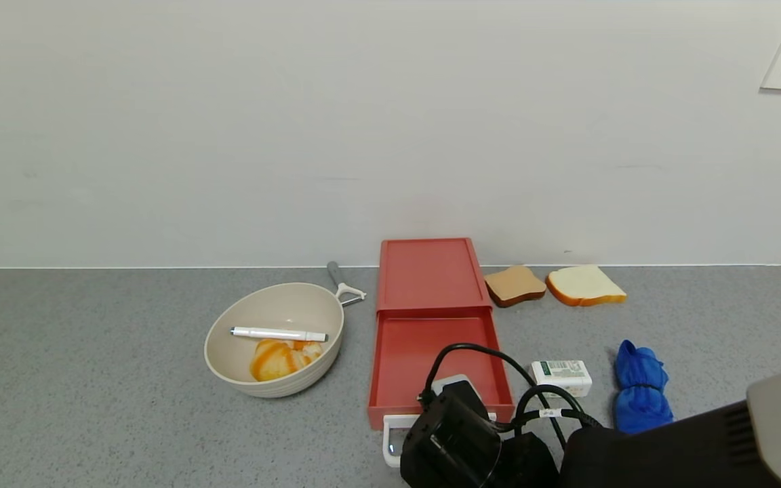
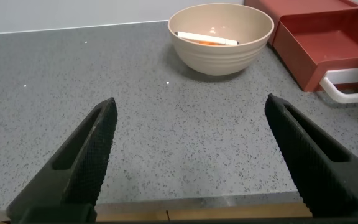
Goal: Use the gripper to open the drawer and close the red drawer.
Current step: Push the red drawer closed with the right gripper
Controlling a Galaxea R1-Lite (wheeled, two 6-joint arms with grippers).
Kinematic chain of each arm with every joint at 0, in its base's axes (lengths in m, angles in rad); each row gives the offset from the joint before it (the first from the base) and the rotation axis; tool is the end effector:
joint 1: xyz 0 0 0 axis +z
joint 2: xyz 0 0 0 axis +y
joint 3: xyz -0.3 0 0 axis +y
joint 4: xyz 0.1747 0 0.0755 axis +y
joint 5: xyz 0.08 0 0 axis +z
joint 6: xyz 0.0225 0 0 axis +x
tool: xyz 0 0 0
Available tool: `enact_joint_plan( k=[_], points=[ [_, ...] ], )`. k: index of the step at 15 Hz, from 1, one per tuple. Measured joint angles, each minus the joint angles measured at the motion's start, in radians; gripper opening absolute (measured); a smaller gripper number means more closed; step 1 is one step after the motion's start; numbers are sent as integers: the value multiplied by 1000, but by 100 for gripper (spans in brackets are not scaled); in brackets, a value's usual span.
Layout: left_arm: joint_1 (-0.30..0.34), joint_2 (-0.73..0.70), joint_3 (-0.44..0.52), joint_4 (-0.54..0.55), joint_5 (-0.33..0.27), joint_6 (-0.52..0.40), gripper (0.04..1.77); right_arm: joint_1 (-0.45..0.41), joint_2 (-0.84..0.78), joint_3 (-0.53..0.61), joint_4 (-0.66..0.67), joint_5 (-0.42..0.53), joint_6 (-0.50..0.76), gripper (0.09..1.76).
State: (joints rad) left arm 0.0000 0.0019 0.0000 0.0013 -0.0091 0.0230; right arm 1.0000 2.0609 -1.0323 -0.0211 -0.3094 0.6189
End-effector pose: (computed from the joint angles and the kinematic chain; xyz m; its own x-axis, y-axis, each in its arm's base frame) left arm -0.0227 -0.0002 0.0754 1.0000 -0.0091 -0.0032 0.0092 0.9997 0.0230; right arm 0.1950 0.2910 0.0682 0.5310 0.2635 -0.8054 -0.3163 0.9434 0.1001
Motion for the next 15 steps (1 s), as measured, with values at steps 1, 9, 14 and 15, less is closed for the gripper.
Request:
enact_joint_plan(
  k=[1,9,14,15],
  points=[
    [0,0,0,0,0,0,172,1,1,0,0,3,0,12],
    [0,0,0,0,0,0,172,7,22,0,1,3,1,12],
    [0,0,0,0,0,0,172,-7,26,-5,-1,0,-8,12],
    [0,0,0,0,0,0,172,-10,26,-8,-1,0,-10,12]
  ],
)
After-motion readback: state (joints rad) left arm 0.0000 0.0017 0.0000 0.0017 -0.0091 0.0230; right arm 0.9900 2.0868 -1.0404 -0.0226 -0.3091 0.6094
